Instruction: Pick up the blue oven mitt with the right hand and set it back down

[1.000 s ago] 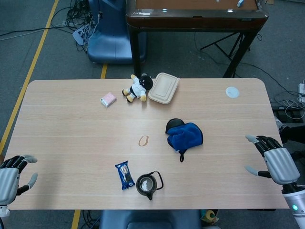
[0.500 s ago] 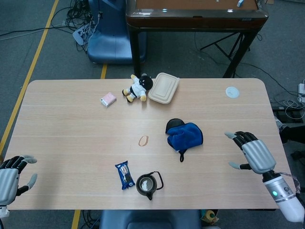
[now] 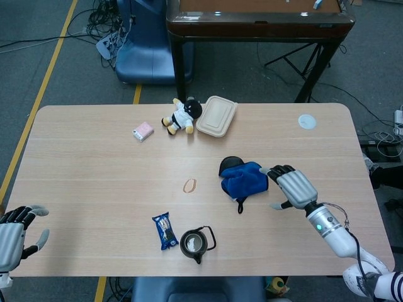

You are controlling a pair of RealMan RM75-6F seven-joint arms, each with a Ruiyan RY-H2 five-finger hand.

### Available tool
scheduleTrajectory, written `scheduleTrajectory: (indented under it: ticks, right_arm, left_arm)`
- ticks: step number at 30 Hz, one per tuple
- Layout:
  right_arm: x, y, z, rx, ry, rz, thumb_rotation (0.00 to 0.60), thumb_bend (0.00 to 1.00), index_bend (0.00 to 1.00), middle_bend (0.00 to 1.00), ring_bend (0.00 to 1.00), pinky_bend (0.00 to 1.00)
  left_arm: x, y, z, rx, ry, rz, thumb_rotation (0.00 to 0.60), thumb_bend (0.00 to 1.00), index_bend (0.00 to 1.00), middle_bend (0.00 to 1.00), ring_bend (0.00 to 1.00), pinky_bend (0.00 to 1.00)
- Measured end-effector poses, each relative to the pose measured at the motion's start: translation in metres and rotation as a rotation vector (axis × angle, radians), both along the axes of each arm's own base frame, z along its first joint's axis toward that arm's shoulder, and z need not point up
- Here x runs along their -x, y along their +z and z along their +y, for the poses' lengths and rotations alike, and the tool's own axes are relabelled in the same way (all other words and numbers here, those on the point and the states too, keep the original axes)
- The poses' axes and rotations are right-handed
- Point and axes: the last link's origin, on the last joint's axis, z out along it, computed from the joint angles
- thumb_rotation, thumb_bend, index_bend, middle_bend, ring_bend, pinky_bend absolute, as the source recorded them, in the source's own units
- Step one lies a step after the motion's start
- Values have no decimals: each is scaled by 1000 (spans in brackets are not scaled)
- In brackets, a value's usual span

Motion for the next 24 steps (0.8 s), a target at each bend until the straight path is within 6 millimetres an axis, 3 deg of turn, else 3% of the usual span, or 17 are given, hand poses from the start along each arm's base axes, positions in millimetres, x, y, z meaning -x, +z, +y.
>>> scheduleTrajectory:
  ticks: [12,24]
  right_arm:
    - [-14,-52,-49,-48,-57,69,600,40,178,240,192,216]
    - [-20,-90,-73,-81,-96,111,600,40,178,240,192,216]
  left_arm:
    - [4,4,-4,-16,16,2,600,302,382,320,258,260]
    - [9,6,-5,-26,35,6,600,301,382,320,258,260]
